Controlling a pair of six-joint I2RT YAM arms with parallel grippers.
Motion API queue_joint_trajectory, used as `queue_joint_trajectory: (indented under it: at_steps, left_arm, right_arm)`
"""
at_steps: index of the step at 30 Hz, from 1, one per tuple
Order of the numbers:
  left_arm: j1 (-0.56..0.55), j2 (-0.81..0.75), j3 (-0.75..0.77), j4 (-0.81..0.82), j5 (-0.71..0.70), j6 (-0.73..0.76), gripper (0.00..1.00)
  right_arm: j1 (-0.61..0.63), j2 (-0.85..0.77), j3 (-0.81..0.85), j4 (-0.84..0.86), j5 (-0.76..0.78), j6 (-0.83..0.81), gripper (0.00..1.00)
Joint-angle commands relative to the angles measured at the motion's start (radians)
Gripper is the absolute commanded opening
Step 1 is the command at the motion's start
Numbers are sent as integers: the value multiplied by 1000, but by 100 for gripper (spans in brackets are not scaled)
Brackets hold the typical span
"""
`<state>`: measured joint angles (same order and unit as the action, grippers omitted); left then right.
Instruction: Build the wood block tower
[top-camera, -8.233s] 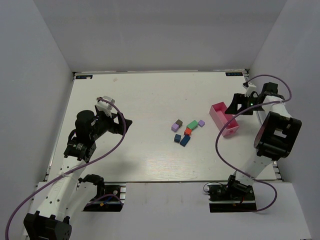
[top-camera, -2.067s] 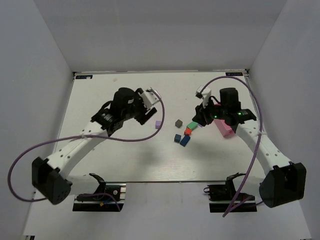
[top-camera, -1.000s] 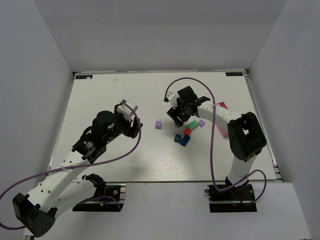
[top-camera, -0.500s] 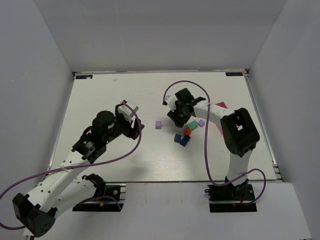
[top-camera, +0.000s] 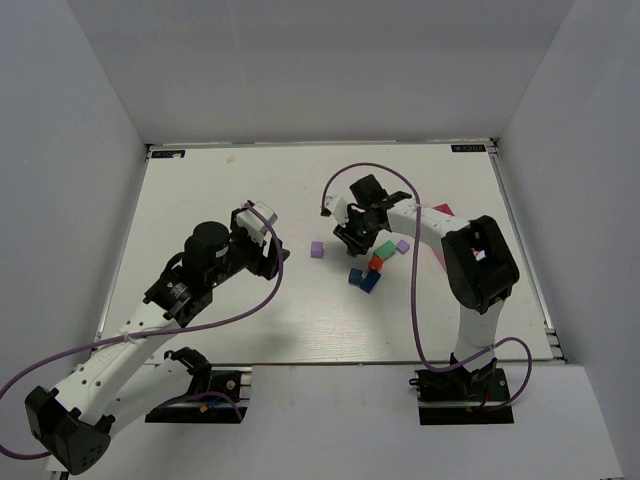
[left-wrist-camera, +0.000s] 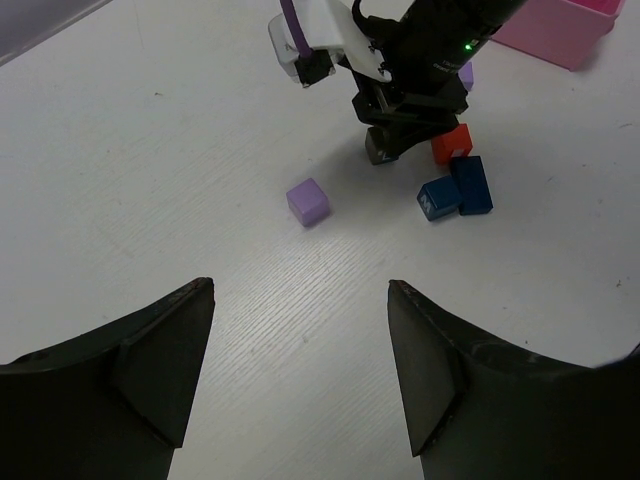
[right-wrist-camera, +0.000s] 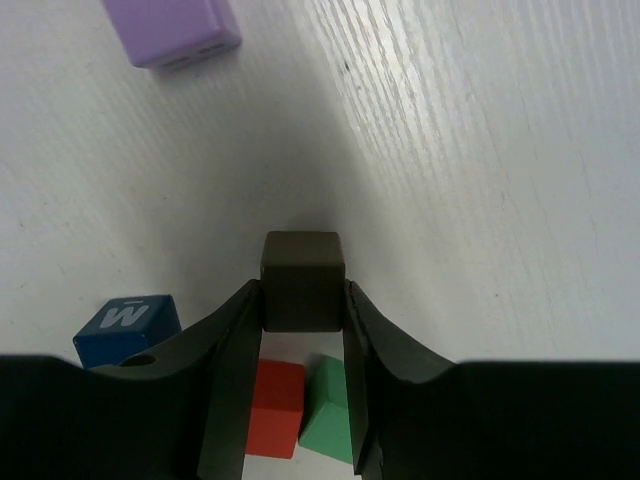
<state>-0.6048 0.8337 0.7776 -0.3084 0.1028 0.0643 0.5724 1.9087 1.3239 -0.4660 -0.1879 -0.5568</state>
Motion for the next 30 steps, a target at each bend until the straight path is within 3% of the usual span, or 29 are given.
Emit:
queue_joint_trajectory:
  at_steps: [1, 13, 30]
  left_arm:
    - [4, -19, -1, 6, 21, -1, 80]
    - [4, -19, -1, 6, 31, -1, 81]
    - [4, -28, -1, 15, 40, -11, 82]
  right_arm:
    - [6, -14, 69, -36, -93, -112, 18]
    - [26, 61, 169, -146, -237, -353, 15]
    - [75, 145, 232, -131, -157, -429, 18]
